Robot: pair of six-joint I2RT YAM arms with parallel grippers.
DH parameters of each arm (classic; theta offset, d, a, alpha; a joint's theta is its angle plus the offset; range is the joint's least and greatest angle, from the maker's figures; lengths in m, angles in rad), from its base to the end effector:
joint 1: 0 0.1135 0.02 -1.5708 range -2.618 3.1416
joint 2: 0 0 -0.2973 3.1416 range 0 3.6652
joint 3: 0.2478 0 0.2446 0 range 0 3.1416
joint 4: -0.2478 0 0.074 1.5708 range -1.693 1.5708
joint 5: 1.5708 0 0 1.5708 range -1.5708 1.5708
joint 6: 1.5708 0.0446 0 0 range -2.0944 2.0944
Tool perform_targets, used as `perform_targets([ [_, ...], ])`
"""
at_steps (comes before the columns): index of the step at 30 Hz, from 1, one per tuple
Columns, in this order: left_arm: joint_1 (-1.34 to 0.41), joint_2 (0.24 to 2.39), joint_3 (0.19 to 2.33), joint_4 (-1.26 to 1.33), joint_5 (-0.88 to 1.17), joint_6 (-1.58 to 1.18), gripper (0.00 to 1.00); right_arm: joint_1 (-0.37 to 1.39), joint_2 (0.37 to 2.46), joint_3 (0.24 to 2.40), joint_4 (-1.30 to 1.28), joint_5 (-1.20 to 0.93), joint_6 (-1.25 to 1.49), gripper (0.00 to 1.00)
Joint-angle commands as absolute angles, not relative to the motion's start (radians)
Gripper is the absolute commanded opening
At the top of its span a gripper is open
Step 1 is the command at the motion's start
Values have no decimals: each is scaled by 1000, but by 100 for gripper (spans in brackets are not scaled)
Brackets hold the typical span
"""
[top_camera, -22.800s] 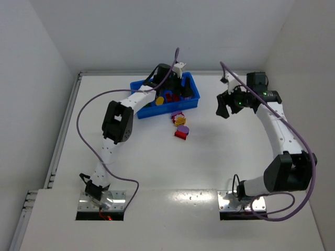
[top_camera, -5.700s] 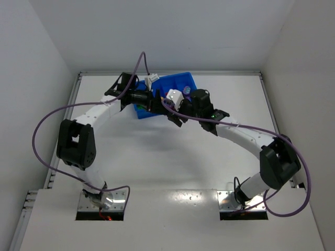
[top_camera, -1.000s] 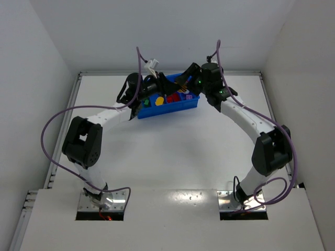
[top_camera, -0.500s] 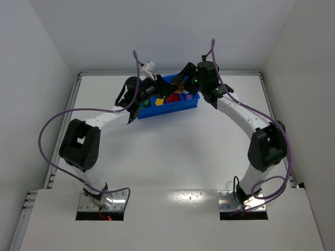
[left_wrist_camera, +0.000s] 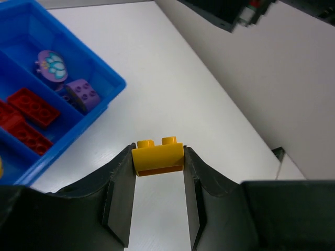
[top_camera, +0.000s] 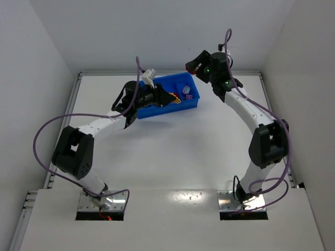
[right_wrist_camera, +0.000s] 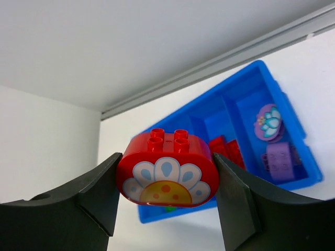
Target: Sort the legos into containers by color
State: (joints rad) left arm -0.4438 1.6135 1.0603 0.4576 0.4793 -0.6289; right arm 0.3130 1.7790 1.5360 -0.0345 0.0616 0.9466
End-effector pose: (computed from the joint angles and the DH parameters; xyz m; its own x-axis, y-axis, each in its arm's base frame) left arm 0.3335 -0.1813 0.3261 -0.5377 -0.3223 -0.7791 0.5927 0.5127 -0.6212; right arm 0.4195 0.1329 0.3731 -0.3560 0.7360 -0.5758 0.0648 0.6341 0.7705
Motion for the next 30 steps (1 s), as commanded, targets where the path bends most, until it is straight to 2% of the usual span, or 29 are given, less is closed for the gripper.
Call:
perform_targets([
  [1,-404,1568,1152,365,411,-508,0,296,1686,1461,-6,66,845,7],
  [6,-380,1696,1347,68,174,-358,0,287,1568,1326,-15,57,666,7],
  [9,-370,1765,1448,3,127,-305,2,287,1506,1256,-6,37,617,10],
  [14,-359,1884,1557,-31,69,-305,10,287,1465,1223,3,28,594,10],
  [17,-350,1942,1595,-55,29,-317,23,287,1456,1223,3,28,583,10],
  [25,-341,2048,1658,-55,-46,-305,23,278,1456,1223,3,18,562,10],
  [27,-341,2065,1669,-64,-46,-305,31,278,1466,1223,3,9,561,10],
  [30,-341,2091,1695,-64,-35,-305,62,278,1488,1223,12,-2,561,10],
])
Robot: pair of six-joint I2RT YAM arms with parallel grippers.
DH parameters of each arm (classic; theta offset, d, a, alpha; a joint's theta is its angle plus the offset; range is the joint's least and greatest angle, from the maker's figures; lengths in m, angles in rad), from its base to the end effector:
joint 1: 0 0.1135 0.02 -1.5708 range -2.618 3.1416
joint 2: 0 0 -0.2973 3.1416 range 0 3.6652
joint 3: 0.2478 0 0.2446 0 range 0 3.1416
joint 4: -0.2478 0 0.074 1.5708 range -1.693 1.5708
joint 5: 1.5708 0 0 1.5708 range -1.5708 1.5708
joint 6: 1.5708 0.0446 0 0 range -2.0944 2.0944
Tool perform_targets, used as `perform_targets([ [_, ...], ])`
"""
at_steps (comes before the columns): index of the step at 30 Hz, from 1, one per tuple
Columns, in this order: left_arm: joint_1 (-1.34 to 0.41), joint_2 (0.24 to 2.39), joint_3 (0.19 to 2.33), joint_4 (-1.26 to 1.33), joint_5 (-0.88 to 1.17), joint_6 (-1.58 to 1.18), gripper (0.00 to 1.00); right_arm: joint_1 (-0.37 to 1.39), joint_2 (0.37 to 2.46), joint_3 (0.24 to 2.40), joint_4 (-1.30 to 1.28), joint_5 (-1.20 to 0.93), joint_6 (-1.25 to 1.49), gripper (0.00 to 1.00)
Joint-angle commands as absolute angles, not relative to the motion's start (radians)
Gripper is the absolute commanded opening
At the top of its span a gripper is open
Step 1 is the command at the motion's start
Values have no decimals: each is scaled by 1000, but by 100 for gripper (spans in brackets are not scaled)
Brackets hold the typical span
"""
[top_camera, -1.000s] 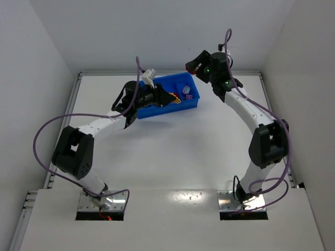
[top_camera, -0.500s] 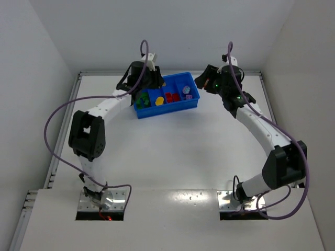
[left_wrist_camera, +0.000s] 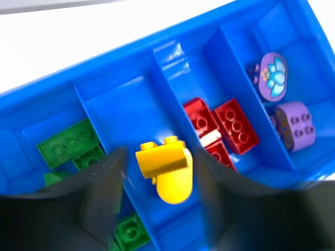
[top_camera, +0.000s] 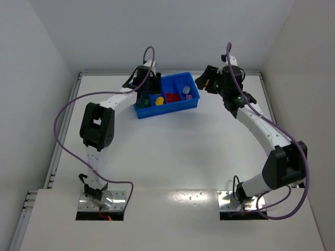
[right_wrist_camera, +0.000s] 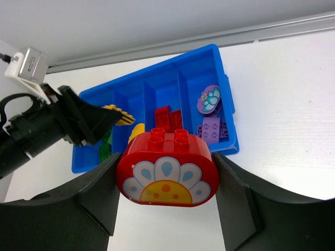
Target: Sort the legos into containers by color
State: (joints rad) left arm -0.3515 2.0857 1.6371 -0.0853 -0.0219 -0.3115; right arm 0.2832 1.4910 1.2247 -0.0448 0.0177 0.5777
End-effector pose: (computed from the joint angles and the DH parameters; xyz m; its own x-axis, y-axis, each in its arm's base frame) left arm 0.4774 -0.1741 0.2631 -0.5549 -0.1229 -0.8228 0.1644 0.9533 -0.2532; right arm 0.3399 0.0981 0.3690 -0.3899 0.4552 -0.8005 -0.0600 0.8549 0.5153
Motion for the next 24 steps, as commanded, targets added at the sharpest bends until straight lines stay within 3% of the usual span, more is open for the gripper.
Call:
perform_targets([
  [1,-341,2091,1695,-75,-35,-305,82,278,1488,1223,12,-24,561,10],
  [3,-341,2102,1695,-75,-35,-296,100,278,1515,1244,12,-50,551,10],
  [7,-331,2062,1686,-42,-47,-325,100,278,1581,1270,32,-117,503,10],
  [12,-269,1928,1686,-21,81,-394,100,287,1702,1370,43,-199,468,10],
  [18,-175,1737,1574,-21,216,-430,100,314,1943,1639,-12,-270,446,10],
  [24,-84,1606,1439,-104,227,-298,100,345,2198,1963,-107,-241,411,13],
])
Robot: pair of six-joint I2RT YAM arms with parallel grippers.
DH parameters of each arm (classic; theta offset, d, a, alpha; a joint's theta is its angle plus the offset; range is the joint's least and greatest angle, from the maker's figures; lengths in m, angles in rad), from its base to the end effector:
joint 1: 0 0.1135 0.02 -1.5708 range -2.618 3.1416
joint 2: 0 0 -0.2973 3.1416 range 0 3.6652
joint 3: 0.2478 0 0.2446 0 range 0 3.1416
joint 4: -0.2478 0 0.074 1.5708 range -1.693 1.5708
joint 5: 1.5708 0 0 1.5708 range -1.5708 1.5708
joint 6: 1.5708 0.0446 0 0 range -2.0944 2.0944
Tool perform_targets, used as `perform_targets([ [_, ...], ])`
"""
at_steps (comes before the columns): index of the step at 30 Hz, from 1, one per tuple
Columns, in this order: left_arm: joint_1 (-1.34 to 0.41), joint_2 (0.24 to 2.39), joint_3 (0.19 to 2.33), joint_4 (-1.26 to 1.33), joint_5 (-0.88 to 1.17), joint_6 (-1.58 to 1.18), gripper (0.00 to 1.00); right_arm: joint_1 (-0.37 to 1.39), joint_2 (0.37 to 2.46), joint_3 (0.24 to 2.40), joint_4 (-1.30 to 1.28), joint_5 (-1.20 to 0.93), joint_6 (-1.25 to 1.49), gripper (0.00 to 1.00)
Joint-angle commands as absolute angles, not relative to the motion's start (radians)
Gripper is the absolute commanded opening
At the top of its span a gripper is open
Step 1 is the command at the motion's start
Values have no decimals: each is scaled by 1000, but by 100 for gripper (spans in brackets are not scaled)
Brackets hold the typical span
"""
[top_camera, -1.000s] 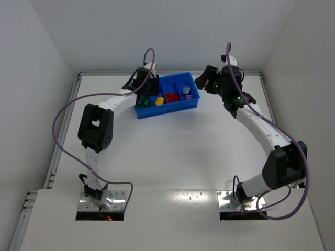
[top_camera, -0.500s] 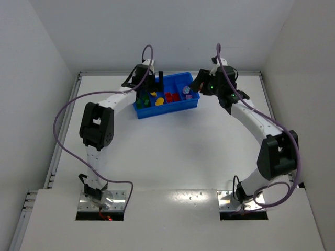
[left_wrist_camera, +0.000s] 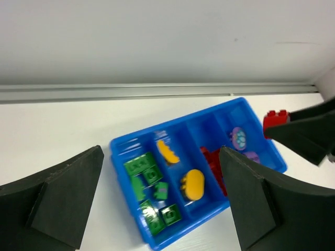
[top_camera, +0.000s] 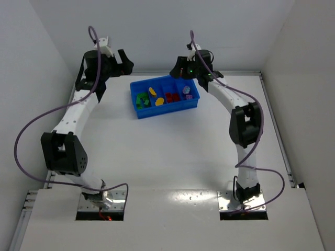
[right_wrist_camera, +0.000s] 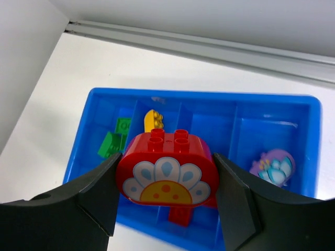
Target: Sort the legos into containers by color
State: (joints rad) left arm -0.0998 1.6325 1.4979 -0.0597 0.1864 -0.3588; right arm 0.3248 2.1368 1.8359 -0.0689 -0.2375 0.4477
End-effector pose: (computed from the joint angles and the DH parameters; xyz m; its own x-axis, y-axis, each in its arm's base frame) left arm 0.3942 -0.0478 0.4151 -0.2778 -0.3190 -0.9061 0.1936 0.9053 -0.3780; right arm 0.5019 0.1801 0.3090 -0.5330 0.2645 -0.8037 -0.3187 0.8172 0.4803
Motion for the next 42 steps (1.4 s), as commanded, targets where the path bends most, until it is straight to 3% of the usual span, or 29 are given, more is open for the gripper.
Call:
perform_targets([
  [1,-72,1591,1421,-113,227,-284,100,354,2222,1992,-132,-218,411,14],
  [9,-72,1534,1356,-114,206,-236,100,388,2416,2203,-190,-155,341,20],
  [20,-72,1582,1397,-146,204,-239,100,407,2470,2212,-179,-86,341,27],
  [21,-72,1594,1397,-146,192,-239,100,407,2470,2200,-189,-77,341,29],
  [24,-72,1605,1407,-155,173,-239,100,407,2458,2189,-189,-77,330,54],
  [30,-72,1605,1407,-155,144,-239,100,407,2393,2168,-180,-80,308,71],
  [33,-72,1594,1397,-155,155,-239,100,407,2317,2126,-127,-139,288,86],
  [40,-72,1563,1370,-164,146,-218,100,397,2041,1951,-57,-207,279,92],
  [42,-72,1545,1361,-175,121,-218,100,374,1911,1867,-46,-132,243,92],
])
